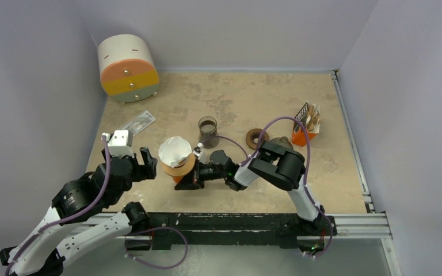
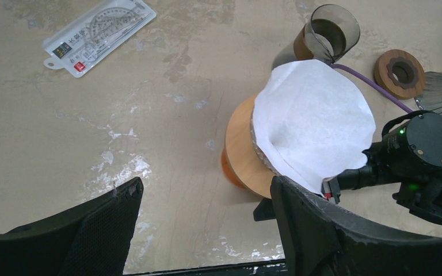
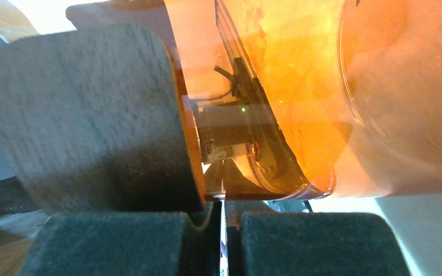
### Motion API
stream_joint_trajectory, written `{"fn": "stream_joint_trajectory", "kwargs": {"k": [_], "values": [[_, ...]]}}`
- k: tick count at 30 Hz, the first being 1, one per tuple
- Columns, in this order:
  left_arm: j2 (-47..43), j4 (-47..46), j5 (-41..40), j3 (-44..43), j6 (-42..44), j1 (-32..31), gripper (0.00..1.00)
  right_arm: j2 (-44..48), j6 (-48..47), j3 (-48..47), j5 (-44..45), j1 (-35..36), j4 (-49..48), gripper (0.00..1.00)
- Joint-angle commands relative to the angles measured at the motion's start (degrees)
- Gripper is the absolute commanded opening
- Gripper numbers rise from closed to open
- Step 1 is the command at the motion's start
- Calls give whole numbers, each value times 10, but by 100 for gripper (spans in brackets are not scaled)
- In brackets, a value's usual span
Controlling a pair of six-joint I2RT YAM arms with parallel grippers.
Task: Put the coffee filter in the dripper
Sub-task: Move the coffee server to the center of the board.
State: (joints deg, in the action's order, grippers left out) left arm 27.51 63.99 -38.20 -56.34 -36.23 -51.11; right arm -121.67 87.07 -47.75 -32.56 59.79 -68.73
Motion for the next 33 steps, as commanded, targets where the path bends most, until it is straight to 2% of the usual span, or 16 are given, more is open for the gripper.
{"fn": "stream_joint_trajectory", "kwargs": {"k": [1, 10, 22, 33], "values": [[-8, -13, -7, 3, 8, 2, 80, -9, -1, -58, 3, 7, 21, 0], [-29, -11, -10, 4, 6, 2, 80, -51, -15, -147, 3, 10, 85, 0], [-35, -11, -6, 2, 7, 2, 80, -128, -45, -316, -26, 6, 187, 0], [-35, -10, -6, 3, 7, 2, 80, -189, -58, -427, -28, -12, 240, 0]]}}
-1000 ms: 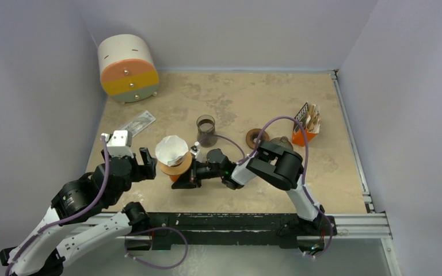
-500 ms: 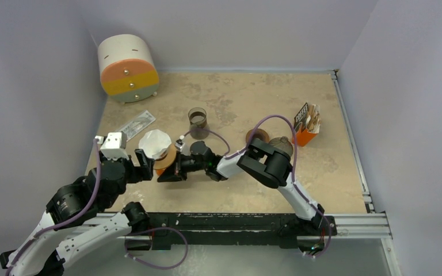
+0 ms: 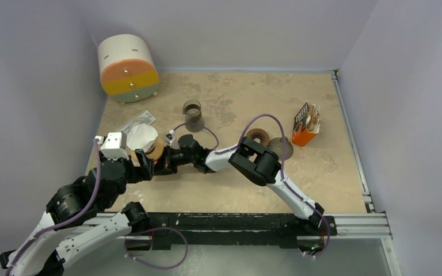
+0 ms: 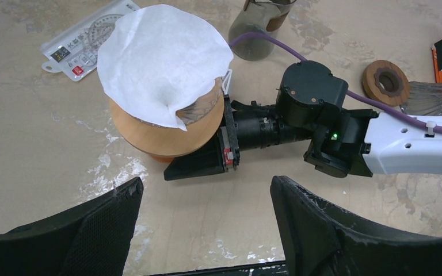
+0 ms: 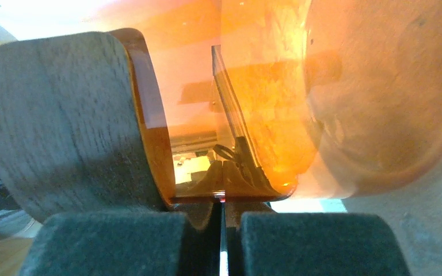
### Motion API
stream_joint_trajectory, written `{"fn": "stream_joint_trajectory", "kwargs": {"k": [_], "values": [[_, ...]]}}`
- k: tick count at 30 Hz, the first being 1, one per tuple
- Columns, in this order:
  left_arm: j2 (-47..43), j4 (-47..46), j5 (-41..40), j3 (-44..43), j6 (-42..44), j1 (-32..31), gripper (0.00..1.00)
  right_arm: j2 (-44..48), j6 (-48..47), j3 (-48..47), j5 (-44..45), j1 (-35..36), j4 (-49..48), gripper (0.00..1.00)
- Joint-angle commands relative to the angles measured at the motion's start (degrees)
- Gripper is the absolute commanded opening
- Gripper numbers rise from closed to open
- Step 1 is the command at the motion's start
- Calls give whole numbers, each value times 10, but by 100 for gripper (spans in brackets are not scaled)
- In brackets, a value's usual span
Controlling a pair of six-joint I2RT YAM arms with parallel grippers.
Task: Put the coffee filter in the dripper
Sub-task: Move the coffee server to the center of the board.
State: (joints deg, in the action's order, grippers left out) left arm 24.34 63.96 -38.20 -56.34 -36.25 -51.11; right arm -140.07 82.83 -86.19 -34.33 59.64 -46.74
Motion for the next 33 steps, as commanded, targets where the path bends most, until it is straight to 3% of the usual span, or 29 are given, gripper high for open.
{"fn": "stream_joint_trajectory", "kwargs": {"k": [1, 6, 22, 27, 33], "values": [[-2, -9, -6, 3, 7, 2, 80, -8, -19, -48, -11, -11, 22, 0], [-2, -9, -7, 2, 7, 2, 80, 4, -17, -34, -4, -12, 16, 0], [16, -13, -7, 2, 10, 2, 80, 177, -33, 175, -4, -9, -17, 0], [16, -12, -10, 3, 9, 2, 80, 252, -88, 242, 15, -11, 42, 0], [17, -12, -12, 3, 8, 2, 80, 334, -212, 234, 68, -12, 219, 0]]}}
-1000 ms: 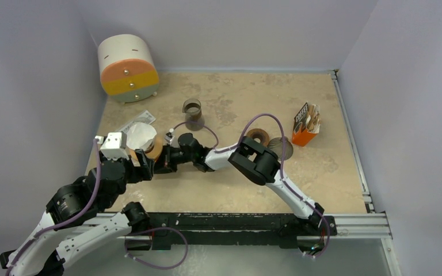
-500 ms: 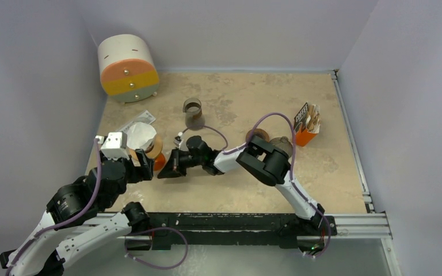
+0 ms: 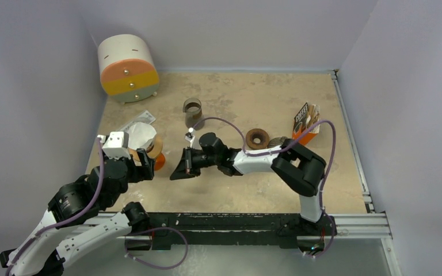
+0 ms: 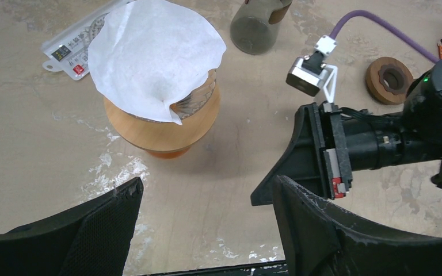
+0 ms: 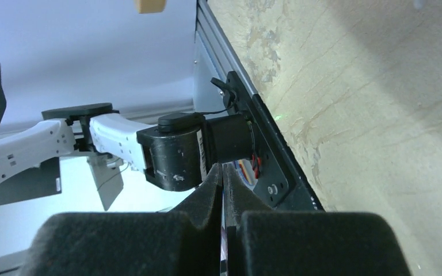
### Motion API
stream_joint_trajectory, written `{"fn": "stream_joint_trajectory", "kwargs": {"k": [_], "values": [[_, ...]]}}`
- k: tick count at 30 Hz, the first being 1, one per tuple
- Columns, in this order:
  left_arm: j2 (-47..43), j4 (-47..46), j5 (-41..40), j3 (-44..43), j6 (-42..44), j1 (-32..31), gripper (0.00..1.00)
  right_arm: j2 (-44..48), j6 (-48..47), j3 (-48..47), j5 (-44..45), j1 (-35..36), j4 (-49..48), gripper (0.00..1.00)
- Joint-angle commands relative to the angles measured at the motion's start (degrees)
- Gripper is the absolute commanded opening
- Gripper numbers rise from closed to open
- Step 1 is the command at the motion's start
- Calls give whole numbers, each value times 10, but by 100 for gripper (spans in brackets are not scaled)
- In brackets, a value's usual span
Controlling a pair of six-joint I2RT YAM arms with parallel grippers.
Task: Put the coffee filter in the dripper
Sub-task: Move the coffee server to the center of the board.
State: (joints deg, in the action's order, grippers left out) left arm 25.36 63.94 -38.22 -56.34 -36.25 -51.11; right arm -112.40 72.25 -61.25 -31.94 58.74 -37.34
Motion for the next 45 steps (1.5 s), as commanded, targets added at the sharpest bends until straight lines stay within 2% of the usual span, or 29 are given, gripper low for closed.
{"fn": "stream_joint_trajectory", "kwargs": {"k": [1, 6, 10, 12, 16, 21, 26, 29, 32, 36, 39, 45], "values": [[7, -12, -11, 2, 8, 2, 80, 70, -133, -26, 59, -3, 166, 0], [9, -11, -12, 2, 8, 2, 80, 120, -251, -87, 153, -10, 347, 0], [10, -10, -15, 1, 7, 2, 80, 140, -300, -130, 203, -25, 426, 0], [9, -9, -15, 2, 7, 3, 80, 147, -317, -146, 225, -37, 449, 6], [9, -9, -16, 1, 7, 2, 80, 149, -367, -210, 300, -56, 530, 6], [9, -8, -16, 1, 6, 2, 80, 134, -422, -284, 379, -71, 589, 30], [8, -8, -17, 1, 7, 3, 80, 115, -436, -326, 426, -96, 600, 54], [7, -8, -19, 1, 7, 2, 80, 94, -430, -359, 470, -104, 608, 64], [5, -7, -21, 2, 5, 2, 80, 66, -394, -391, 477, -120, 621, 65], [5, -6, -24, 1, 4, 2, 80, 23, -381, -443, 436, -143, 635, 70], [7, -6, -24, 1, 4, 3, 80, -12, -393, -486, 415, -160, 657, 80], [11, -5, -27, 1, 4, 2, 81, -59, -396, -525, 444, -169, 667, 77]]}}
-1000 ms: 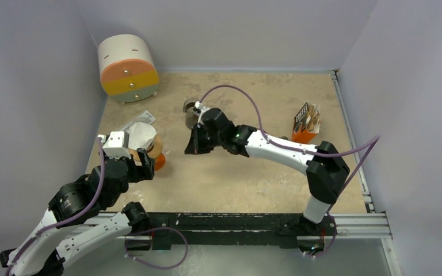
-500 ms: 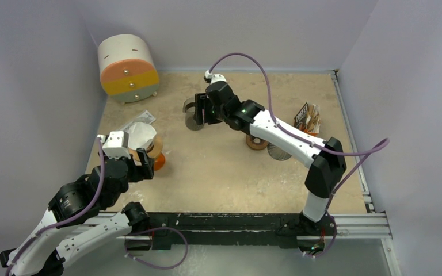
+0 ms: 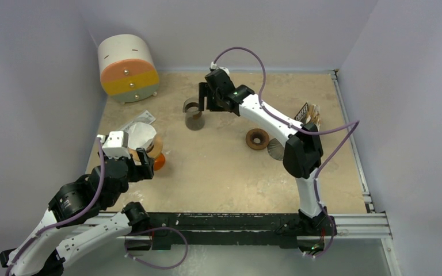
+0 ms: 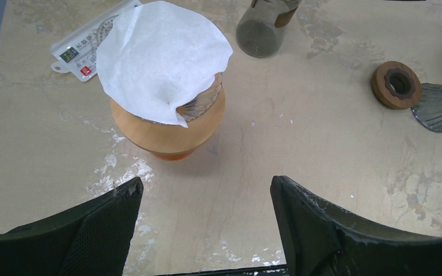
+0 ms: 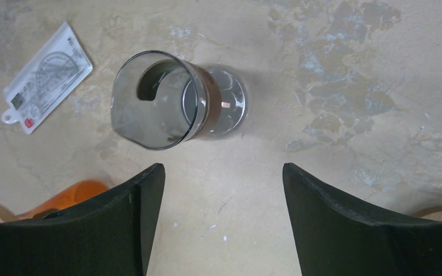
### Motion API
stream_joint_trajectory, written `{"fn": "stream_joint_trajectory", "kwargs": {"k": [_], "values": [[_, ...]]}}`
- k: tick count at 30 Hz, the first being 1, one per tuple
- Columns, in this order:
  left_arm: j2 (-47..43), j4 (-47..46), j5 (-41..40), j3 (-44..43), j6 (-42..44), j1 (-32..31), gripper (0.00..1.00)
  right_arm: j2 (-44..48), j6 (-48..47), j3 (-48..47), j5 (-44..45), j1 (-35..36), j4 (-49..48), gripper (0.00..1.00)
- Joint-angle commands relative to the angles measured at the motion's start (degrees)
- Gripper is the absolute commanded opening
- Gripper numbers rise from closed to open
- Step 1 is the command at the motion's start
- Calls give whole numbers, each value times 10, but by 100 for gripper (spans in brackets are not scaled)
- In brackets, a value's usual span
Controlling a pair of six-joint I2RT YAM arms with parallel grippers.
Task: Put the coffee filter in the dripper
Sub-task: Move the coffee server to the center of the board.
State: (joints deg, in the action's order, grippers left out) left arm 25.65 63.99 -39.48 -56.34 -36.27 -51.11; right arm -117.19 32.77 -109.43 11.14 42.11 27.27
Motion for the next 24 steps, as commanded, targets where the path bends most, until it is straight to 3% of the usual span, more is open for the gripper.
{"fn": "stream_joint_trajectory", "kwargs": {"k": [1, 14, 24], "values": [[7, -5, -15, 1, 4, 2, 81, -19, -1, -56, 16, -3, 26, 77], [4, -4, -17, 1, 3, 2, 81, -137, 48, -227, 22, -4, 119, 67], [-2, -4, -18, 2, 3, 2, 81, -172, 61, -251, 3, -5, 118, 55]]}}
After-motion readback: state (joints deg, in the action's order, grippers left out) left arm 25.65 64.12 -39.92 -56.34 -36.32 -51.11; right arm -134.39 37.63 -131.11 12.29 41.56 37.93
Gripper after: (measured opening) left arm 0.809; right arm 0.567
